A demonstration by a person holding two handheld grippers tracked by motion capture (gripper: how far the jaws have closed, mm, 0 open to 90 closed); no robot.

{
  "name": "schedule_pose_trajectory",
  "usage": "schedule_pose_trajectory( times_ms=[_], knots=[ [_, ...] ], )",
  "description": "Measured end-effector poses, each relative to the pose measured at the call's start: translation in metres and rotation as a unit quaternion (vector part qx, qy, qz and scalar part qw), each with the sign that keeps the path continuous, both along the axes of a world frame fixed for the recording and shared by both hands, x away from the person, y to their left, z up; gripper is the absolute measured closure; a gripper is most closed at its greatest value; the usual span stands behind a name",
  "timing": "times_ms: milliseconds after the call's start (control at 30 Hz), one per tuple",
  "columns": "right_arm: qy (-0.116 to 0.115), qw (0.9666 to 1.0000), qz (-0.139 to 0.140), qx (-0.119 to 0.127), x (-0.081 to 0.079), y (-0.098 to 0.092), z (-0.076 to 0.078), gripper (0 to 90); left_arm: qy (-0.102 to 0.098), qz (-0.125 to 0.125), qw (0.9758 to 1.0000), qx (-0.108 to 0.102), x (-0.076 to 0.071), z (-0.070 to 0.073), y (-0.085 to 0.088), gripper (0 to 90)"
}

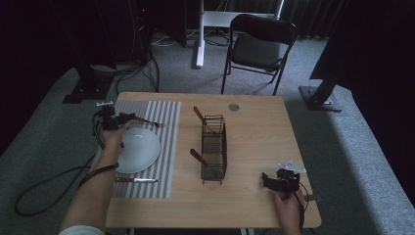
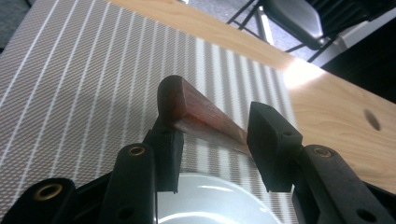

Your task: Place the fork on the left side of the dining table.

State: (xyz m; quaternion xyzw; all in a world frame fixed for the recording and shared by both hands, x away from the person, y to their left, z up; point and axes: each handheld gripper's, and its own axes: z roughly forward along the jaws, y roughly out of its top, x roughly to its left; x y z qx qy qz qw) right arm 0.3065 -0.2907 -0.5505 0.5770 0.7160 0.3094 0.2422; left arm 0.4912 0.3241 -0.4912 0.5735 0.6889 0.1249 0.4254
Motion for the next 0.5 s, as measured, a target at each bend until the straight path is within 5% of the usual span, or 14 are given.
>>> schedule_pose_trajectory(
  times_ms=[67, 200, 233, 500],
  knots=[
    [0.0, 1.0, 0.0, 0.0, 0.0, 0.0, 0.0, 12.6, 0.031, 0.019, 0.9993, -0.01, 0.003, -0.003, 0.001, 50.9],
    [0.0, 1.0, 0.0, 0.0, 0.0, 0.0, 0.0, 12.6, 0.043, 0.036, 0.9984, -0.007, 0.003, -0.011, 0.004, 46.9],
    [0.0, 1.0, 0.0, 0.0, 0.0, 0.0, 0.0, 12.6, 0.049, 0.033, 0.9982, -0.006, 0.005, -0.013, 0.004, 39.4],
    [0.0, 1.0, 0.0, 0.0, 0.0, 0.0, 0.0, 12.6, 0.088, 0.034, 0.9945, 0.046, 0.012, -0.019, -0.001, 31.6]
  ],
)
